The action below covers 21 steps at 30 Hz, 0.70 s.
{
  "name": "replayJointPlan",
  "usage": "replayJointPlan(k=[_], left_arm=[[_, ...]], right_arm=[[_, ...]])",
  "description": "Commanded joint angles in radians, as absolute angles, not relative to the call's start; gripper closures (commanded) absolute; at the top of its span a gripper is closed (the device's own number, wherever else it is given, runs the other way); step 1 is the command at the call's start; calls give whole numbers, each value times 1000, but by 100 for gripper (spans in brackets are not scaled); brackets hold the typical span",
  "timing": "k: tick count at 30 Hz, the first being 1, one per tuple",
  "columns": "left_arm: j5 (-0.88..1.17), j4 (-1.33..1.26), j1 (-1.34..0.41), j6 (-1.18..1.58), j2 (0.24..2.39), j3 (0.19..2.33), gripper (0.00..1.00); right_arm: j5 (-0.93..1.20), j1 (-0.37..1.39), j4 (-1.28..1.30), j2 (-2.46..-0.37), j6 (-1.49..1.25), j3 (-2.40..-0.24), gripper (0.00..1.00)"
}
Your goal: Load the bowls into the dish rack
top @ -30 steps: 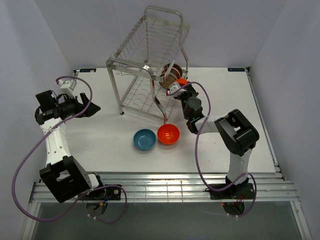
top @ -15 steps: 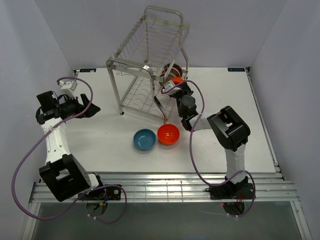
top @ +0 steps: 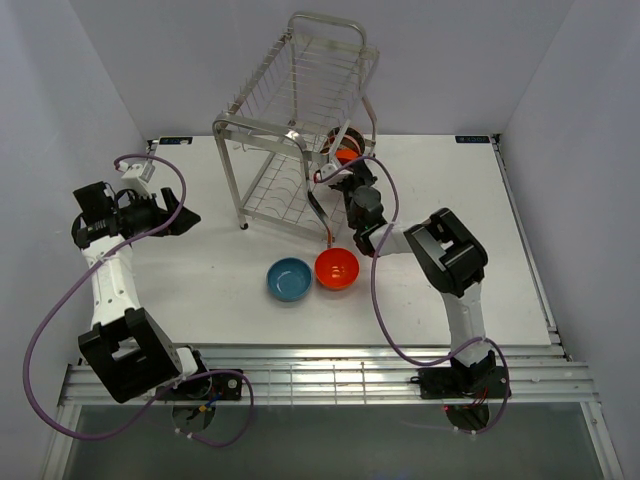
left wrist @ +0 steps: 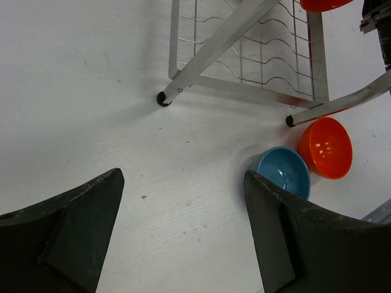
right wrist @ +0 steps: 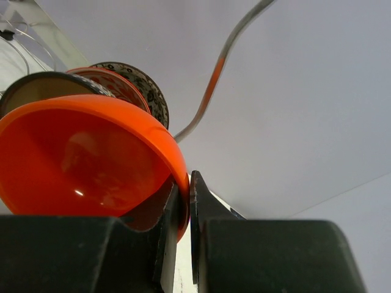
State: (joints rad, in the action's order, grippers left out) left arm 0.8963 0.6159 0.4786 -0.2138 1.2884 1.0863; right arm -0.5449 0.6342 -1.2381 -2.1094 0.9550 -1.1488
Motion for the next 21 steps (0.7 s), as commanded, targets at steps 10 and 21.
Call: replayJointPlan(k=[10,21], left_arm=[[893,595,482,-233,1299,1075,10],[879,587,483,-241,1299,1060,10]], right_arm=[[-606,637,-1519,-2184,951,-1305,92],[-729,658,-1545,-2275,1000,-1394,92]])
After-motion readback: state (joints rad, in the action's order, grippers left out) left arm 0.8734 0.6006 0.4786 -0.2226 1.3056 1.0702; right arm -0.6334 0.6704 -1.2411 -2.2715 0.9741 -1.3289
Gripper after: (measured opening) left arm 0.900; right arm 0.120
